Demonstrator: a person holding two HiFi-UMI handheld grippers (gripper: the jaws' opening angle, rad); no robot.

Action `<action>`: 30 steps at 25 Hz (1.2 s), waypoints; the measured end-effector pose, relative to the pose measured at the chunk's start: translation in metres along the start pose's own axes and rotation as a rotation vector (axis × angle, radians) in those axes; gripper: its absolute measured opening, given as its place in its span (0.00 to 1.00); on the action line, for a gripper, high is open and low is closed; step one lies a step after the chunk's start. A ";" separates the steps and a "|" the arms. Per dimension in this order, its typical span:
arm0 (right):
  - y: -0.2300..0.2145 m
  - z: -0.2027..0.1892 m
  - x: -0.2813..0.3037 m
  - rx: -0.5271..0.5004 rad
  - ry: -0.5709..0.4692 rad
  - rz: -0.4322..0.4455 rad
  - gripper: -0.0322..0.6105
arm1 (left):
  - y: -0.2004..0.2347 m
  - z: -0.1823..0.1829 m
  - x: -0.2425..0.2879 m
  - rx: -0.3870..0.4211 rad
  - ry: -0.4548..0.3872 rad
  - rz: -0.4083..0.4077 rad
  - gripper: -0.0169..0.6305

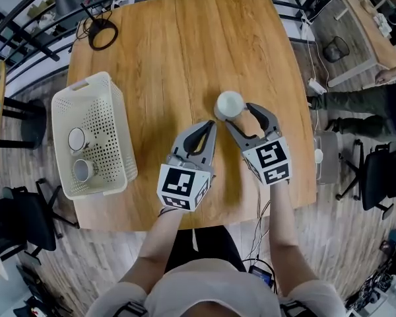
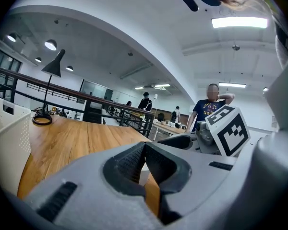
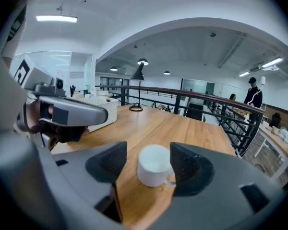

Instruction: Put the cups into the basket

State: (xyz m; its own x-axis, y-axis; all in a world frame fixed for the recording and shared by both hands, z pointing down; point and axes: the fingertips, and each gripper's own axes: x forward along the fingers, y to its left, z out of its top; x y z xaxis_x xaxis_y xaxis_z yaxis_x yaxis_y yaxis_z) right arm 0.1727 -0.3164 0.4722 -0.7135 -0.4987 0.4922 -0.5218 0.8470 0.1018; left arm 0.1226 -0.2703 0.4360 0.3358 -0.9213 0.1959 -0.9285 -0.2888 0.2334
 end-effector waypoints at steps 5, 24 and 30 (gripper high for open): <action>-0.005 0.006 0.012 -0.076 0.025 0.018 0.50 | 0.008 -0.007 0.003 -0.008 0.014 0.009 0.04; -0.006 -0.037 0.070 -0.106 0.237 0.212 0.82 | 0.031 -0.020 0.008 -0.047 0.021 0.044 0.04; -0.008 -0.050 0.085 -0.134 0.308 0.220 0.82 | 0.037 -0.023 0.008 -0.055 0.020 0.063 0.04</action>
State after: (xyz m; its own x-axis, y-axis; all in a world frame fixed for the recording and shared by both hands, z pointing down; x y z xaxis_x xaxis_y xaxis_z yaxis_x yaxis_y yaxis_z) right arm 0.1399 -0.3564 0.5564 -0.6173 -0.2418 0.7487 -0.2925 0.9539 0.0669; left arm 0.0944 -0.2822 0.4677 0.2803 -0.9317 0.2308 -0.9380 -0.2148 0.2722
